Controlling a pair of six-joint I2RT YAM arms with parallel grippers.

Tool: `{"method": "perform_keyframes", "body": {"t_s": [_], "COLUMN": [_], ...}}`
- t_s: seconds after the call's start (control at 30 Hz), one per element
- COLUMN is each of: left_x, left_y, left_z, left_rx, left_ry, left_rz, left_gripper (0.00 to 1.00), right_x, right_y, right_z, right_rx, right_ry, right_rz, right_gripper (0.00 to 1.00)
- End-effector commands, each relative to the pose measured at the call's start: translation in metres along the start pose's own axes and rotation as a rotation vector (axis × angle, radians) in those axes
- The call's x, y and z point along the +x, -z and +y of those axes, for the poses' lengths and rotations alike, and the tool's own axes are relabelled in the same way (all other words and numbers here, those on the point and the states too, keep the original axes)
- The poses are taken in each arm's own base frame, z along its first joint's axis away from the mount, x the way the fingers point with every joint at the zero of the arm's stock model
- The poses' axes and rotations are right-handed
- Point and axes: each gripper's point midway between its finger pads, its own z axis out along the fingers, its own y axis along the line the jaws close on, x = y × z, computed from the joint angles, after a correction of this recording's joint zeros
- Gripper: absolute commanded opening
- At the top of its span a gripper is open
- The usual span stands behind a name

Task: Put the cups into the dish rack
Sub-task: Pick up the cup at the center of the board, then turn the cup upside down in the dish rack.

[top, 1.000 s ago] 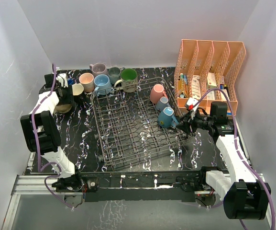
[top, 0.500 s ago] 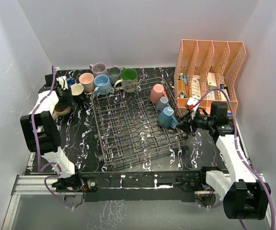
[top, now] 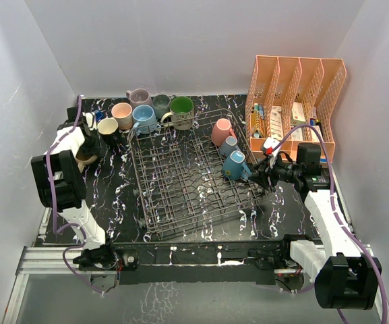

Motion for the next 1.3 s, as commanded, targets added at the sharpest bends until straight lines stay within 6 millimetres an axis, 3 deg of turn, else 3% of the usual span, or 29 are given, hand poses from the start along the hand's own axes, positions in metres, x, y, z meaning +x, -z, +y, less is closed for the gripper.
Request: {"method": "perform_keyframes", "body": {"t_s": [0.0,0.13,0.33,0.67,0.83,1.03,1.27], "left_x": [-0.018,-0.022,-0.030,-0.016,-0.011,-0.005,-0.004], "left_y": [0.010,0.015,0.044,0.111,0.156,0.208,0.258], "left_z": [0.004,0.003,0.006,-0.012,-0.026,-0.064,-0.121], "left_rx": [-0.013,-0.009,-0.035,0.037,0.112,0.355,0.801], "left_ry": [-0.007,0.001,0.014,0.128,0.234,0.340,0.530], "left_rz": [-0.035,-0.047,-0.143,-0.368,-0.528,-0.669,-0.704], "left_gripper": [0.16,0.02,0.00,0.00,0.00,0.00,0.00], "right_x": [-0.007,-0.007,-0.007,-0.008,-0.008,-0.009,-0.013], "right_y": [0.000,0.001,0.001,0.001,0.000,0.000,0.000], "right_z": [-0.003,-0.004,-0.003,-0.002,-0.001,0.003,0.014], "right_rx": [0.007,0.011,0.009,0.003,-0.006,-0.028,-0.088], "right_ry": [0.046,0.048,0.046,0.049,0.045,0.044,0.043], "right_rz": [-0.029,-0.028,-0.029,-0.033,-0.036,-0.045,-0.069], "right_gripper": [0.49,0.50,0.50,0.50,0.49,0.49,0.49]}}
